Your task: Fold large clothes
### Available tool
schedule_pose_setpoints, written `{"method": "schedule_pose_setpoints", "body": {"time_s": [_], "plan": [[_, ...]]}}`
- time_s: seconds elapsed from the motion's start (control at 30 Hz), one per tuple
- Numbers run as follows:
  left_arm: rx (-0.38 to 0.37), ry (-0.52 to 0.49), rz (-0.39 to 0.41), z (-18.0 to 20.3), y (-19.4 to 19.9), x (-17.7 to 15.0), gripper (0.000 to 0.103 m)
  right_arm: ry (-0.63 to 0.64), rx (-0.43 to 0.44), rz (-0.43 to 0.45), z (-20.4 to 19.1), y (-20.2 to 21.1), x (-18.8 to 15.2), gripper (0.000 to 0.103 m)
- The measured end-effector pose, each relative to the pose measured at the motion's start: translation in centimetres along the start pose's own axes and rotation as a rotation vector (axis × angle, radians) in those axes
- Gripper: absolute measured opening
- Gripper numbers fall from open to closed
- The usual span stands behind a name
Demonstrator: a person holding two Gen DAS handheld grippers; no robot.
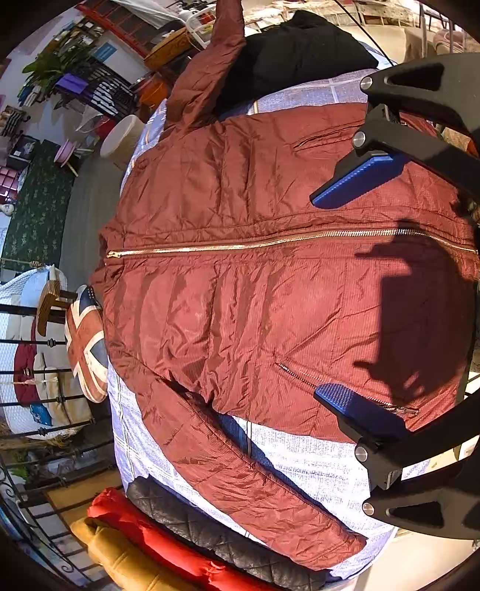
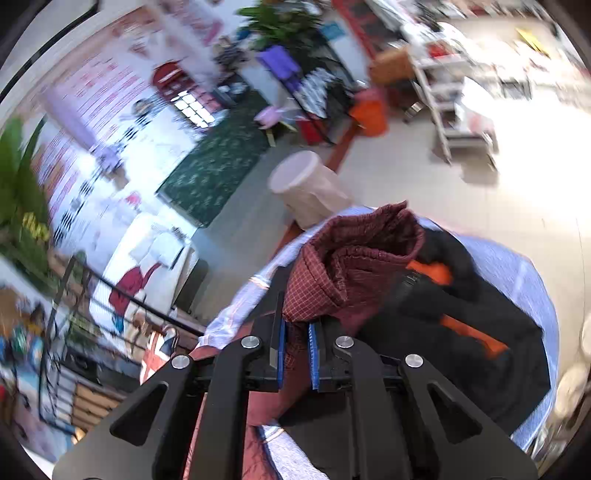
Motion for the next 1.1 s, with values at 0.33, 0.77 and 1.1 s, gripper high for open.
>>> {"method": "schedule_pose_setpoints", "body": {"time_s": [0.33,0.77,1.1], "plan": [[-0.002,0.099,0.07,-5.7,0.9,4.3,0.094,0.537,0.284,-0.013,-29.3,-2.6,-2.0,0.01],[0.153,0.069,0.106,-14.0,0.9,6.0,0.094,0.887,0.559,-0.444,-52.0,-11.6,-30.2,0.01],[0.118,0.037,0.062,-13.8,-2.4,8.0,0.094,0.952,0.449,-0.538,-49.6,-13.5,-36.8,0.067]]}}
Point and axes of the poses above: each gripper's, at about its wrist camera, not at the fingertips, and y roughly against the way its jaws point, z to its right, x to its top, the point moved 9 cm from there along -y, roughly the way its jaws point, and after that the axes turned 7 degrees about y, right-handed, at the moved point
